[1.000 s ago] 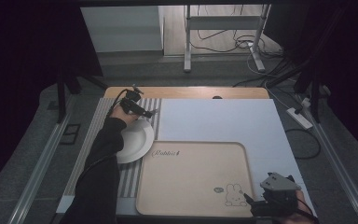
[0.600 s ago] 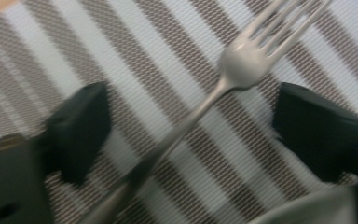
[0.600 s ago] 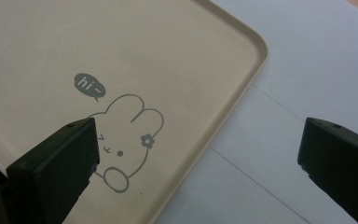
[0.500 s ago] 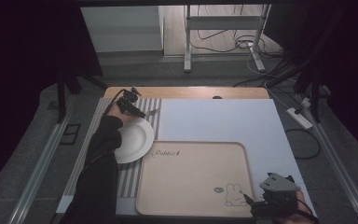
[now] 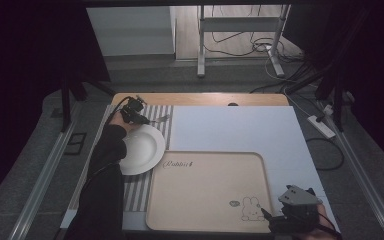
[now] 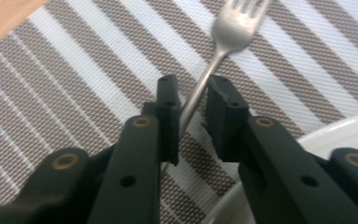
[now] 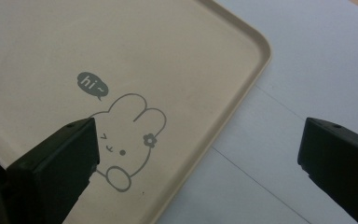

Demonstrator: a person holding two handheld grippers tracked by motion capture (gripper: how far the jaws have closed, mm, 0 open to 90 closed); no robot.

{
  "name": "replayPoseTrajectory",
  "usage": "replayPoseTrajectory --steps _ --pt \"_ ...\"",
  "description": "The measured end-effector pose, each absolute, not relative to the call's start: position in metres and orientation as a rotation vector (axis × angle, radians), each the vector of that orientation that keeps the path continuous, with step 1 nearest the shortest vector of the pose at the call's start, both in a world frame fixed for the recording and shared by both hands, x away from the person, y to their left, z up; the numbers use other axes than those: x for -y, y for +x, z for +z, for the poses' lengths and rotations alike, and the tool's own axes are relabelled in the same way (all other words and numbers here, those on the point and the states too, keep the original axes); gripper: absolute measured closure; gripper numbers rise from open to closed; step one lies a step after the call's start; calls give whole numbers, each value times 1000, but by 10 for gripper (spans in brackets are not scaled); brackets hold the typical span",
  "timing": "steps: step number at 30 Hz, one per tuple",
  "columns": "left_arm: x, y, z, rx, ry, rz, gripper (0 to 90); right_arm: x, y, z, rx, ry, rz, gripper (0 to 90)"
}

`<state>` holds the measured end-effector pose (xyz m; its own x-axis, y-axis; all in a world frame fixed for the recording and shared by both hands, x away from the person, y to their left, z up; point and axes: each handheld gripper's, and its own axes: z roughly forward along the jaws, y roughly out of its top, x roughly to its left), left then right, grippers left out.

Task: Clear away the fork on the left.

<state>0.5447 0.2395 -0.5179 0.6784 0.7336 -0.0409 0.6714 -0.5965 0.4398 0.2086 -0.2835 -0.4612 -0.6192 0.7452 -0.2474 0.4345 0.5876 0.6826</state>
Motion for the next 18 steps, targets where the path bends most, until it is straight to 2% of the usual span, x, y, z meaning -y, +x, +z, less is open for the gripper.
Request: replayPoseTrajectory --steps 2,6,13,18 --pt "-238 545 -519 -1061 2457 147 813 283 209 -461 -2299 934 789 0" --pt "-231 545 -518 -1024 2489 175 859 283 209 -461 -2300 933 787 0" --pt "-227 545 -517 -1032 2469 164 862 283 209 -461 -2303 936 790 0" --pt "-210 545 -515 -992 2470 168 861 283 209 -461 -2303 936 790 0"
